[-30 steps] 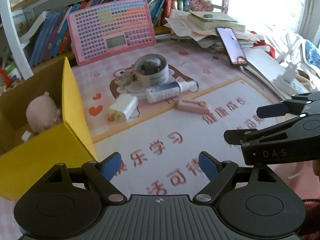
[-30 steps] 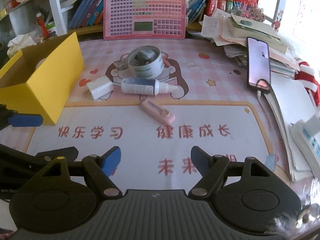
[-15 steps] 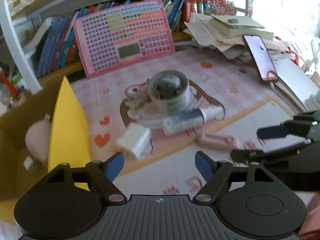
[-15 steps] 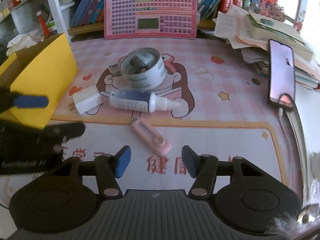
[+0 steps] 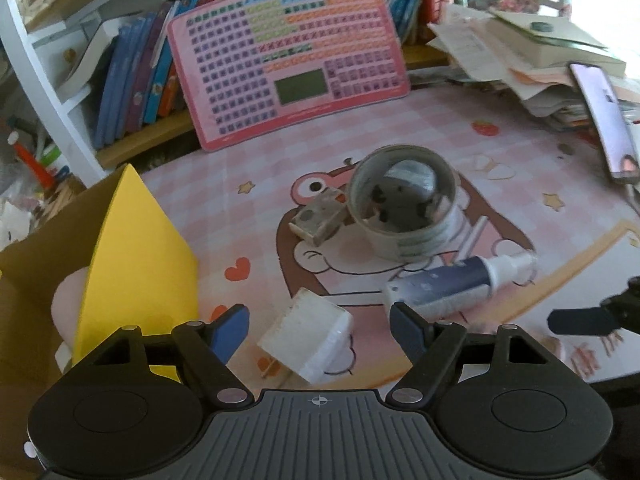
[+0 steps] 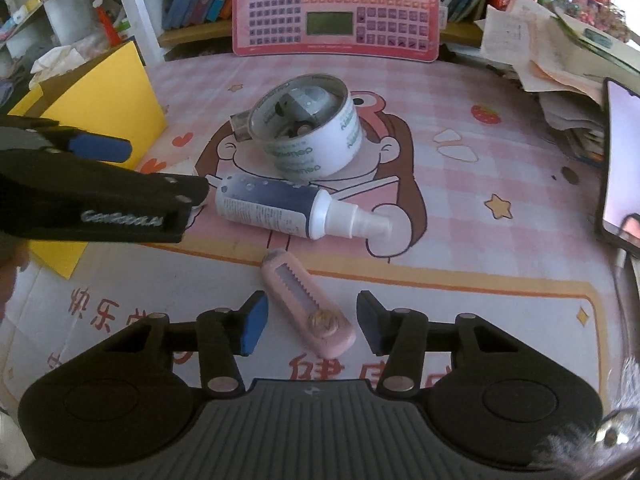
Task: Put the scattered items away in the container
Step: 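Close left gripper on the white charger while right gripper grasps the pink stick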
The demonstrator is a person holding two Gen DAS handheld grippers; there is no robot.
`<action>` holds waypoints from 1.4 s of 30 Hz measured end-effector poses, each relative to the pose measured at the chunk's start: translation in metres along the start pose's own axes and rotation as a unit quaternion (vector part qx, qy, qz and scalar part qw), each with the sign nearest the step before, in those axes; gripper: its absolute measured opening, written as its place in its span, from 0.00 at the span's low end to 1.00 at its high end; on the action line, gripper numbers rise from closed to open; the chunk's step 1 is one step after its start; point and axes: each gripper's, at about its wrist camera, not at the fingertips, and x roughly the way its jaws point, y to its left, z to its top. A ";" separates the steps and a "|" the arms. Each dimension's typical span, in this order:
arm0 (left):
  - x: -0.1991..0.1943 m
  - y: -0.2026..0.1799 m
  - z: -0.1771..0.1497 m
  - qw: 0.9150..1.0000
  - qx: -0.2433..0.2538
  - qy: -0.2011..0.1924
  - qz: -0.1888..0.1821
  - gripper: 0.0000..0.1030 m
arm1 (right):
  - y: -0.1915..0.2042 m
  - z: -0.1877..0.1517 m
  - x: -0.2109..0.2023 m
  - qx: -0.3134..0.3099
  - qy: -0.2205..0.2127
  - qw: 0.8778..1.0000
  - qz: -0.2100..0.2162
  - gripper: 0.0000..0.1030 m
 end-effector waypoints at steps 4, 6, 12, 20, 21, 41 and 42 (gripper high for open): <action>0.014 0.003 0.000 0.999 -0.026 0.022 0.004 0.76 | -0.002 0.002 0.005 -0.008 0.005 1.000 0.011 0.45; 0.018 0.006 -0.002 0.999 -0.040 0.031 0.005 0.76 | -0.002 0.002 0.007 -0.013 0.003 1.000 0.013 0.45; 0.033 0.010 -0.004 0.996 -0.074 0.049 0.000 0.71 | -0.002 0.000 0.008 -0.019 0.002 1.000 0.017 0.43; 0.036 0.013 -0.003 0.995 -0.096 0.039 -0.013 0.63 | -0.001 -0.001 0.009 -0.036 0.002 0.999 0.017 0.29; 0.035 0.013 -0.004 0.995 -0.092 0.040 -0.017 0.63 | -0.001 -0.001 0.009 -0.040 0.003 0.999 0.016 0.26; -0.028 0.003 -0.026 0.994 -0.071 0.021 -0.087 0.63 | 0.005 -0.016 -0.019 -0.017 -0.006 0.999 0.027 0.23; -0.031 0.004 -0.028 0.993 -0.070 0.020 -0.089 0.63 | 0.005 -0.018 -0.020 -0.015 -0.006 1.000 0.027 0.23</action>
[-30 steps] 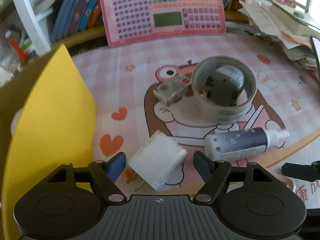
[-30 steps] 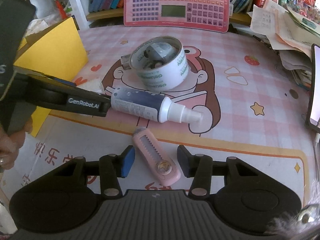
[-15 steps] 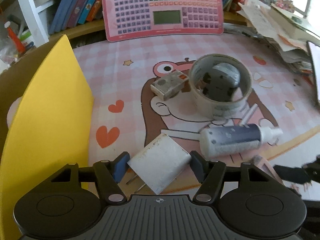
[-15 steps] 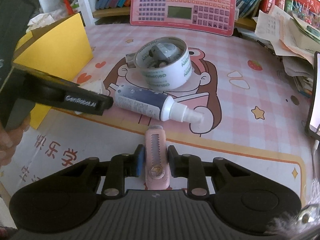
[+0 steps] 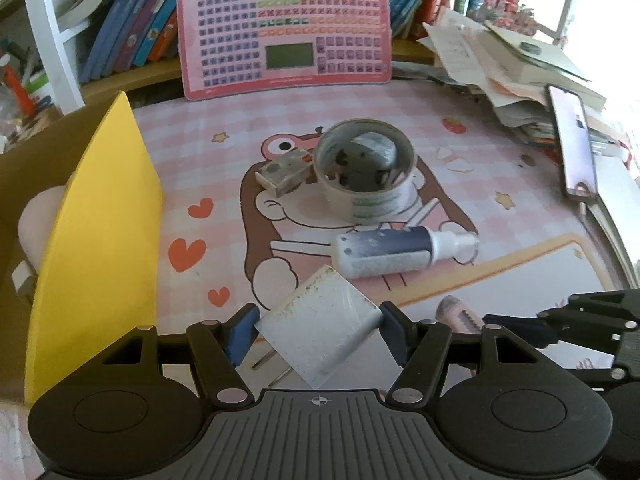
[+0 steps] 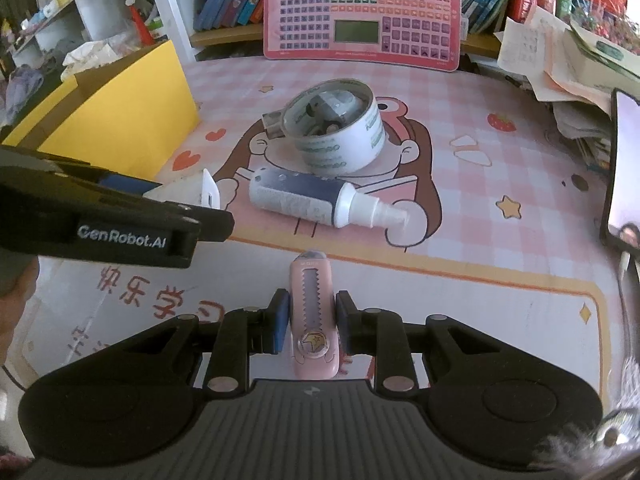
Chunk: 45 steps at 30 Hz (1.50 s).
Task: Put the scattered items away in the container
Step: 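Close left gripper on the white charger while right gripper grasps the pink stick, then carry the charger and pink stick with both grippers toward the yellow box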
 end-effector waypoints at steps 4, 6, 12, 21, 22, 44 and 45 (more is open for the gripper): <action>-0.011 0.000 -0.011 1.000 0.004 0.001 -0.012 0.63 | 0.005 -0.007 -0.004 0.005 0.002 1.000 -0.003 0.23; -0.016 0.001 -0.017 1.000 0.006 0.002 -0.018 0.63 | 0.009 -0.010 -0.007 0.005 0.002 1.000 -0.006 0.23; -0.033 0.007 -0.029 0.999 0.009 -0.007 -0.038 0.63 | 0.023 -0.013 -0.019 0.000 -0.008 1.000 -0.021 0.23; -0.063 0.024 -0.048 0.996 0.014 -0.032 -0.086 0.63 | 0.054 -0.025 -0.040 0.001 -0.013 0.998 -0.053 0.23; -0.065 0.027 -0.051 0.995 0.014 -0.033 -0.090 0.63 | 0.058 -0.026 -0.042 0.002 -0.013 0.998 -0.057 0.23; -0.137 0.121 -0.128 0.993 -0.013 -0.056 -0.103 0.63 | 0.183 -0.067 -0.069 -0.006 -0.017 0.998 -0.061 0.23; -0.140 0.125 -0.131 0.993 -0.016 -0.058 -0.102 0.63 | 0.188 -0.068 -0.069 -0.008 -0.018 0.998 -0.060 0.23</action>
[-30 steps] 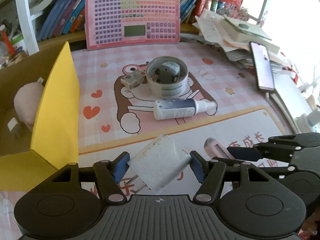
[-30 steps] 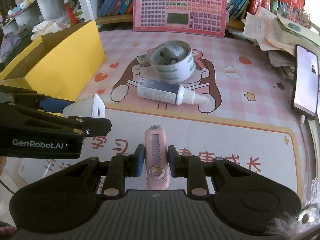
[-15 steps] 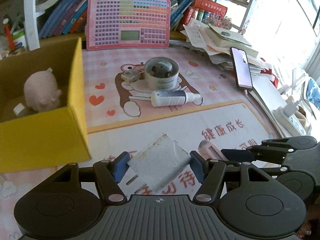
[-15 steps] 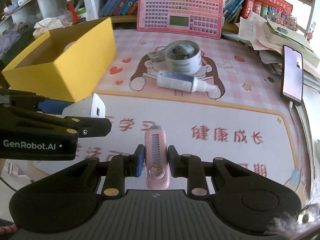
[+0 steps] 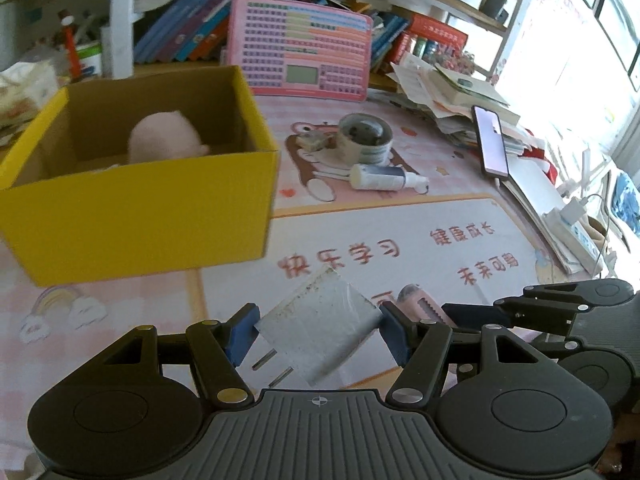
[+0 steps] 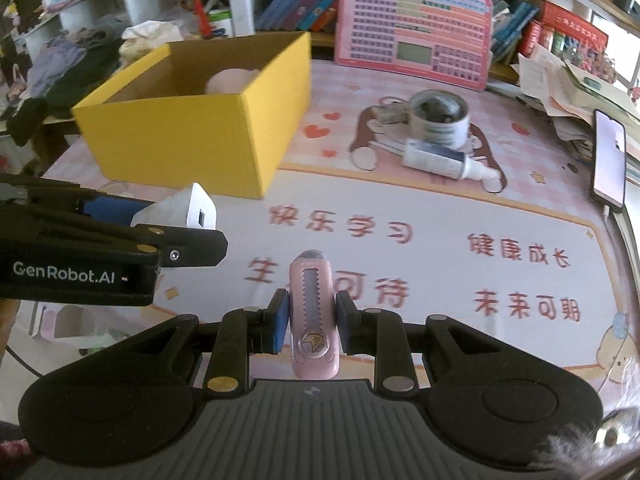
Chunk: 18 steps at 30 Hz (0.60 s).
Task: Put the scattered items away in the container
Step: 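Carry the charger and pink stick with both grippers toward the yellow box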
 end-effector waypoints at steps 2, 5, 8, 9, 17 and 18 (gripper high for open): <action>-0.008 0.006 -0.004 1.000 -0.006 -0.004 0.003 0.63 | 0.011 -0.001 -0.002 -0.006 -0.002 1.000 0.003 0.23; -0.020 0.017 -0.011 1.000 -0.016 -0.011 0.008 0.63 | 0.026 -0.002 -0.004 -0.015 -0.004 1.000 0.009 0.23; -0.031 0.027 -0.018 0.999 -0.026 -0.018 0.015 0.63 | 0.042 -0.003 -0.006 -0.027 -0.005 1.000 0.016 0.23; -0.035 0.031 -0.020 0.999 -0.029 -0.020 0.017 0.63 | 0.048 -0.003 -0.006 -0.032 -0.006 0.999 0.019 0.23; -0.062 0.064 -0.035 0.996 -0.061 -0.039 0.042 0.63 | 0.088 -0.002 -0.006 -0.072 -0.014 0.996 0.041 0.23; -0.065 0.068 -0.036 0.996 -0.066 -0.043 0.045 0.63 | 0.093 -0.002 -0.007 -0.078 -0.015 0.996 0.044 0.23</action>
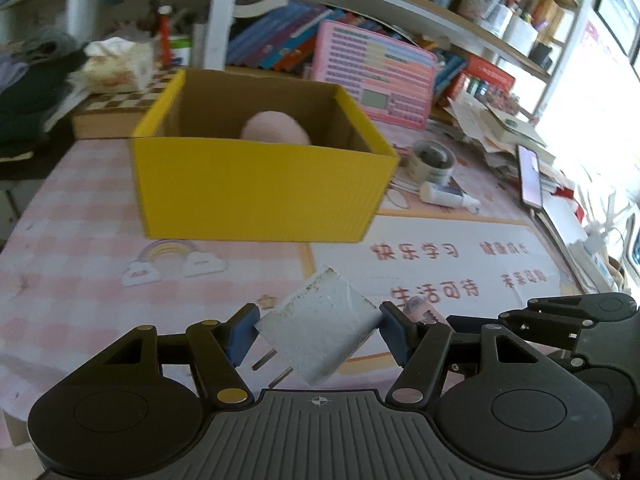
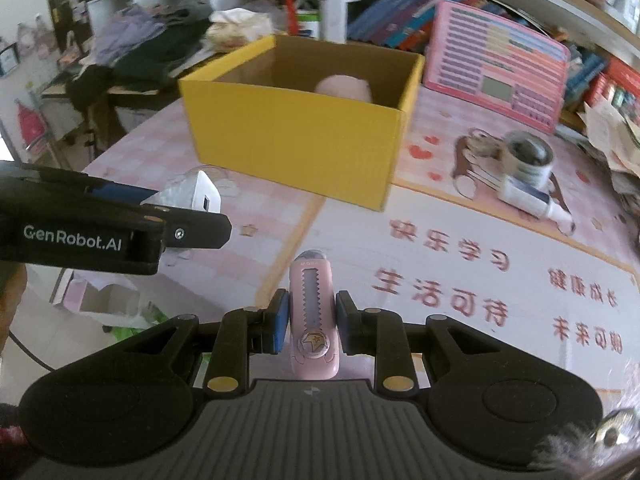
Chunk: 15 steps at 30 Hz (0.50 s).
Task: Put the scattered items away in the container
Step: 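Carry the charger and pink stick with both grippers toward the yellow box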
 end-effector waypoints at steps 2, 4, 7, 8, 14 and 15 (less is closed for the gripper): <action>-0.006 0.008 -0.002 1.000 -0.009 -0.006 0.006 0.63 | 0.007 0.003 0.001 -0.010 -0.003 1.000 0.004 0.23; -0.012 0.016 -0.002 1.000 -0.018 -0.013 0.011 0.63 | 0.015 0.006 0.001 -0.021 -0.006 1.000 0.009 0.23; -0.020 0.026 -0.004 0.999 -0.029 -0.024 0.019 0.63 | 0.026 0.011 0.002 -0.038 -0.008 0.999 0.015 0.23; -0.022 0.029 -0.004 0.999 -0.033 -0.027 0.021 0.63 | 0.029 0.013 0.003 -0.043 -0.009 0.999 0.017 0.23; -0.034 0.041 -0.003 0.998 -0.045 -0.043 0.028 0.63 | 0.045 0.023 0.003 -0.072 -0.013 0.997 0.025 0.23; -0.035 0.042 -0.003 0.997 -0.046 -0.046 0.028 0.63 | 0.048 0.026 0.003 -0.076 -0.014 0.997 0.027 0.23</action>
